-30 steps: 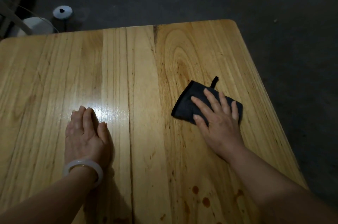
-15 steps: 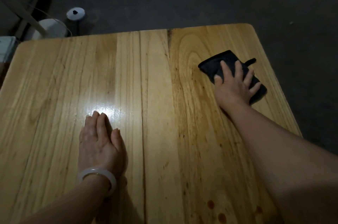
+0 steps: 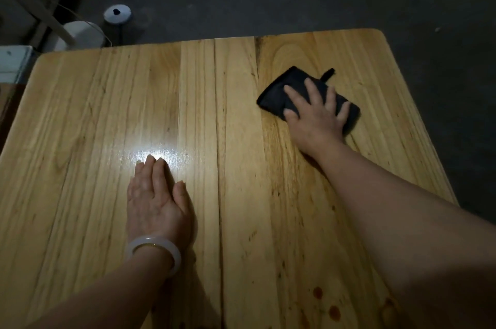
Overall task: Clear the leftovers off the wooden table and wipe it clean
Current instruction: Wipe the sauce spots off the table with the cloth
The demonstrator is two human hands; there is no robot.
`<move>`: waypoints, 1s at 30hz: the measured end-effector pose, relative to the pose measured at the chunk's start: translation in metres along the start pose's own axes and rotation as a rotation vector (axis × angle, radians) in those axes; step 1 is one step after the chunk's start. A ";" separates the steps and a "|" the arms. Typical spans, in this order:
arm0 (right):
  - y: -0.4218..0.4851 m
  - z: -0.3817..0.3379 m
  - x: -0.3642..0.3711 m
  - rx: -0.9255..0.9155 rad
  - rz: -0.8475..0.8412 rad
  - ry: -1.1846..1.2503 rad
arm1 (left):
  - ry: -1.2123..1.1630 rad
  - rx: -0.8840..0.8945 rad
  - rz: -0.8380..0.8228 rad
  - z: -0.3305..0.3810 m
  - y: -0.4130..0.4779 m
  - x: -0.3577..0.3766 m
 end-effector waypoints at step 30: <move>-0.182 0.102 0.043 0.087 0.005 0.089 | -0.039 0.079 0.092 -0.001 0.002 0.000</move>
Point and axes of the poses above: each hand's wrist, its own y-axis towards the middle knuckle, its own x-axis out of the palm, z = x × y, the point moved 9 cm from there along y, towards the middle knuckle, and after that the axes turned 13 degrees about -y, right-handed, at the moved point
